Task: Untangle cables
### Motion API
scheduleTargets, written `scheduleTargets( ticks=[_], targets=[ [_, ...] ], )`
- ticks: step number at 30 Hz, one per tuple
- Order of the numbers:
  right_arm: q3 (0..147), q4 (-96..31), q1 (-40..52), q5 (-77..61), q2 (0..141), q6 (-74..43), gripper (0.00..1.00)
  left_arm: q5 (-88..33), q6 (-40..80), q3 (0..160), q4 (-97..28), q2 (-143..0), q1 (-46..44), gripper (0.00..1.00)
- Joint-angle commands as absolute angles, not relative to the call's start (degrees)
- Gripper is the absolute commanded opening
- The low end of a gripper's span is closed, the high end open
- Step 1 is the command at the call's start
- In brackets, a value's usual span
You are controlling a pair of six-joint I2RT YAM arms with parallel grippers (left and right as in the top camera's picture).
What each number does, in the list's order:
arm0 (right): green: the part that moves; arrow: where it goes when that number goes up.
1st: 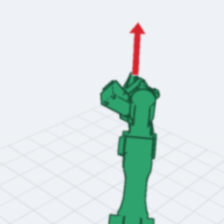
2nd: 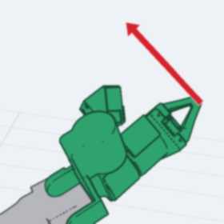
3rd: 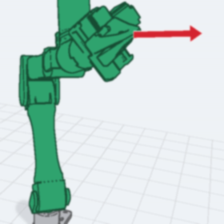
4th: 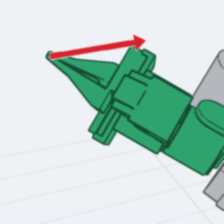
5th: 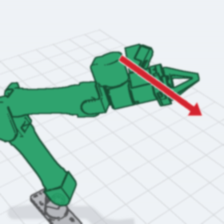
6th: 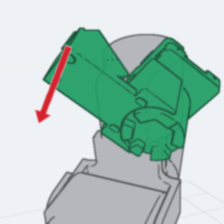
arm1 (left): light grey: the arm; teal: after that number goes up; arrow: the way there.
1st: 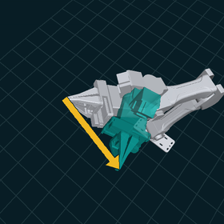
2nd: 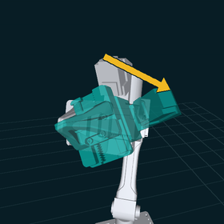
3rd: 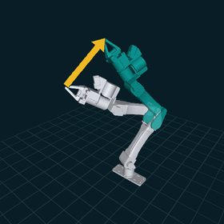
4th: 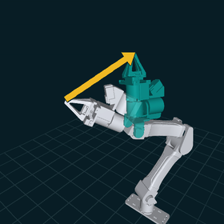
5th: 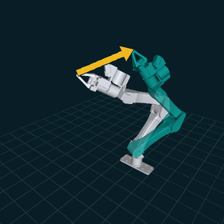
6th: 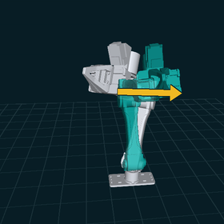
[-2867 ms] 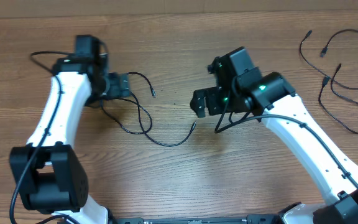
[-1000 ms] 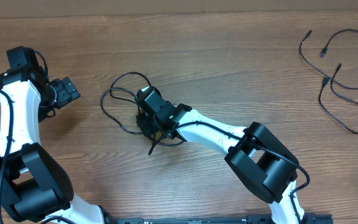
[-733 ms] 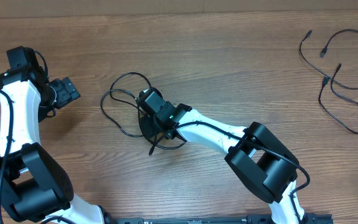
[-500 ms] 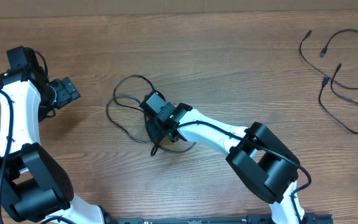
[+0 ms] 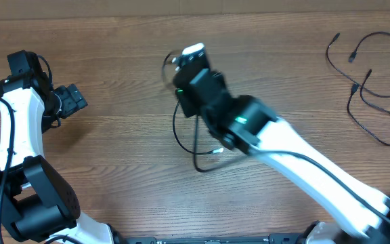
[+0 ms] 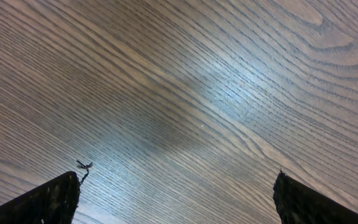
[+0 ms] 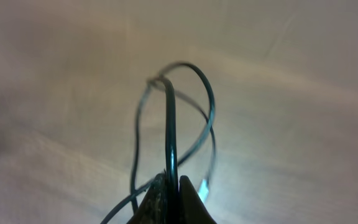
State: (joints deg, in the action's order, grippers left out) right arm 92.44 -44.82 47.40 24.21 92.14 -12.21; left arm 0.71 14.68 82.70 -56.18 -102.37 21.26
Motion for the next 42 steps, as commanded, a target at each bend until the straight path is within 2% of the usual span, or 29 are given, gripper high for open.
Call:
scheduleTargets(
  ticks=[1,8,18,25,32,42],
  targets=[
    [95.6,-43.7,47.4,31.2,85.2,-9.9,0.04,1.0,15.3,82.7,-56.3,-102.9,21.3,0.99],
    [95.9,-44.0,47.4,28.8,78.4,-9.7,0.04,1.0,15.3,82.7,-56.3,-102.9,21.3,1.00],
    [95.7,-64.9,45.5,27.6,82.3,-9.1,0.04,1.0,15.3,82.7,-56.3,-102.9,21.3,0.99],
    [95.7,-63.9,45.6,34.8,82.3,-12.2,0.04,1.0,15.3,82.7,-56.3,-102.9,21.3,1.00],
    [95.7,-63.4,45.6,27.1,82.3,-11.7,0.04,1.0,15.3,82.7,-56.3,-102.9,21.3,0.99],
    [95.7,-62.8,45.6,25.2,82.3,-11.7,0.04,1.0,15.3,82.7,-56.3,-102.9,21.3,1.00]
  ],
)
